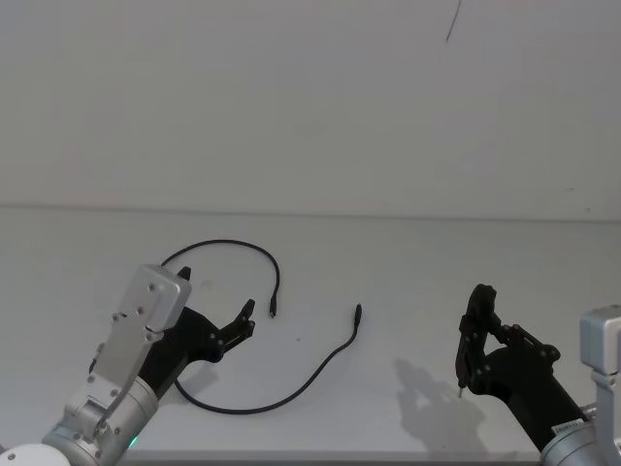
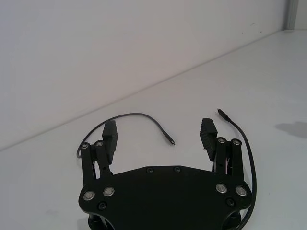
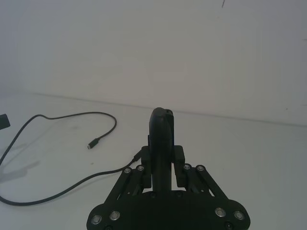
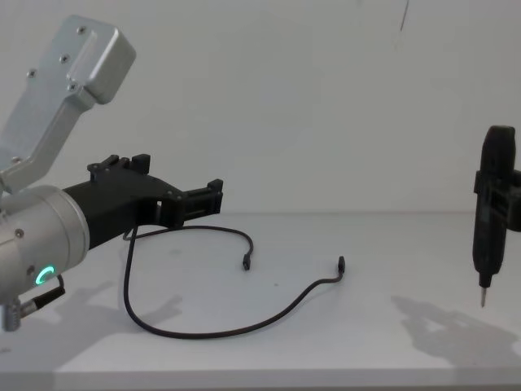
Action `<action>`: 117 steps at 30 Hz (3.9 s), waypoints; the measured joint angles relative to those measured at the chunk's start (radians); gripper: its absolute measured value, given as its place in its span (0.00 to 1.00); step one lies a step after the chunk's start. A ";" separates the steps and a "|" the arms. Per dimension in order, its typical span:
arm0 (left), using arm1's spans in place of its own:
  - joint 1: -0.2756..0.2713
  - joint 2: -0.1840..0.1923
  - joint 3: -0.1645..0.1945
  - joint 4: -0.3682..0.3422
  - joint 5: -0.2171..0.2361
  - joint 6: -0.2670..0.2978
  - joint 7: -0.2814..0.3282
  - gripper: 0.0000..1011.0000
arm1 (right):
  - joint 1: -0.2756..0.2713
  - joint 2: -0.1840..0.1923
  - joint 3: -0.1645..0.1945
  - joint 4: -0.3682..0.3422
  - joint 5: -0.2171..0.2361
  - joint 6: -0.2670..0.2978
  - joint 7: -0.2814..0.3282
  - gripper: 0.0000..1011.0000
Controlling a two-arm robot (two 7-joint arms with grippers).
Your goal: Pick up the data cable with the one hand.
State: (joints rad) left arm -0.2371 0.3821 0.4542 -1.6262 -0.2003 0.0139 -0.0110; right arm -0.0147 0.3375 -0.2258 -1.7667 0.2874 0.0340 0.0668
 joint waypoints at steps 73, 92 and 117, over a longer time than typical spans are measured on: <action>-0.181 -0.104 0.091 0.292 -0.094 -0.020 -0.340 0.99 | 0.000 0.000 0.000 0.000 0.000 0.000 0.000 0.27; -0.221 -0.162 0.115 0.387 -0.068 -0.004 -0.362 0.99 | 0.000 0.000 0.000 0.000 0.000 0.000 0.000 0.27; -0.242 -0.253 0.081 0.476 -0.077 0.088 -0.303 0.99 | 0.000 0.000 0.000 0.000 0.000 0.000 0.000 0.27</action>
State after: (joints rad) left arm -0.4790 0.1287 0.5350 -1.1500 -0.2776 0.1016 -0.3141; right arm -0.0147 0.3374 -0.2258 -1.7667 0.2874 0.0340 0.0668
